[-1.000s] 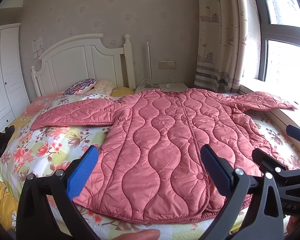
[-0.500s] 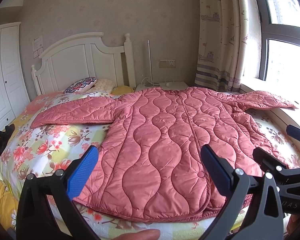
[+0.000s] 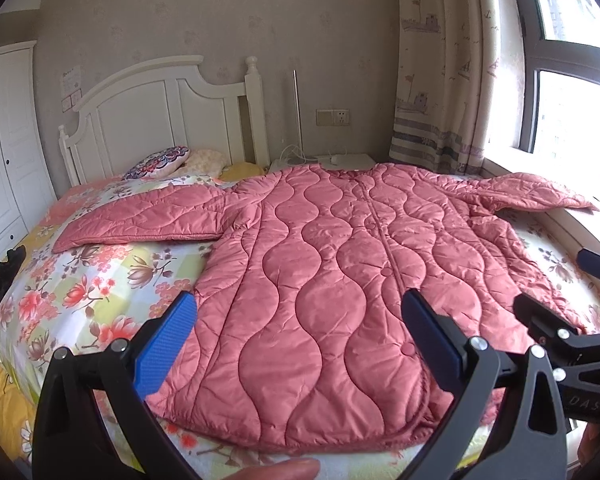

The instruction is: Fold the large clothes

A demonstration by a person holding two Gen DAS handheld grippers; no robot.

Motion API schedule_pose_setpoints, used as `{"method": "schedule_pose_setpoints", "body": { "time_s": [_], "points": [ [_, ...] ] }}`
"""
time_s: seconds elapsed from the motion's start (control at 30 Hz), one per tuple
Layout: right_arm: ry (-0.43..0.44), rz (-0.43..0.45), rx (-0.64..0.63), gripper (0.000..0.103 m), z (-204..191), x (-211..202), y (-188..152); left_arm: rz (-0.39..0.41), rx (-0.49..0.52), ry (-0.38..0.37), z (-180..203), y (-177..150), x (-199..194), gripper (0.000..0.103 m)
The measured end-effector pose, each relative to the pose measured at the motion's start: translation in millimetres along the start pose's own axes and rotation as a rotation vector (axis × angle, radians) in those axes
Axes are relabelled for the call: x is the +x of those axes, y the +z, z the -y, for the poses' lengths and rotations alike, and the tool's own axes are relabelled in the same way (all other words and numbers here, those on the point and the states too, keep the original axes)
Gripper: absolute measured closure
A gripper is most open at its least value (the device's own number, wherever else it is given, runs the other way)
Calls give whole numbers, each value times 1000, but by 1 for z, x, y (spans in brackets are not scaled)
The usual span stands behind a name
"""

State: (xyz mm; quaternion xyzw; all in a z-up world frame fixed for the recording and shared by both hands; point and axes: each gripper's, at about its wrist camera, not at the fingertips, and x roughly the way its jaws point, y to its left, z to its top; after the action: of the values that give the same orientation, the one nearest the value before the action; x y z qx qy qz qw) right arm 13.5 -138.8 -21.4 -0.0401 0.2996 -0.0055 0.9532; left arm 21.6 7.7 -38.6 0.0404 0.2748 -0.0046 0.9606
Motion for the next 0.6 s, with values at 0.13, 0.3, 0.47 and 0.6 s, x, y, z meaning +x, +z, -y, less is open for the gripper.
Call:
{"method": "schedule_pose_setpoints", "body": {
  "time_s": [0.13,0.3,0.47,0.6],
  "points": [
    [-19,-33,11,5,9,20,4,-45,-8,3,-2,8,31,2],
    [-46,-91,45,5,24,56,13,-117,-10,12,-6,20,76,2],
    [-60,-151,101,5,44,95,26,-164,9,26,-7,40,123,2],
    [-88,-201,135,5,62,127,35,-187,29,44,-8,60,165,2]
  ]
}}
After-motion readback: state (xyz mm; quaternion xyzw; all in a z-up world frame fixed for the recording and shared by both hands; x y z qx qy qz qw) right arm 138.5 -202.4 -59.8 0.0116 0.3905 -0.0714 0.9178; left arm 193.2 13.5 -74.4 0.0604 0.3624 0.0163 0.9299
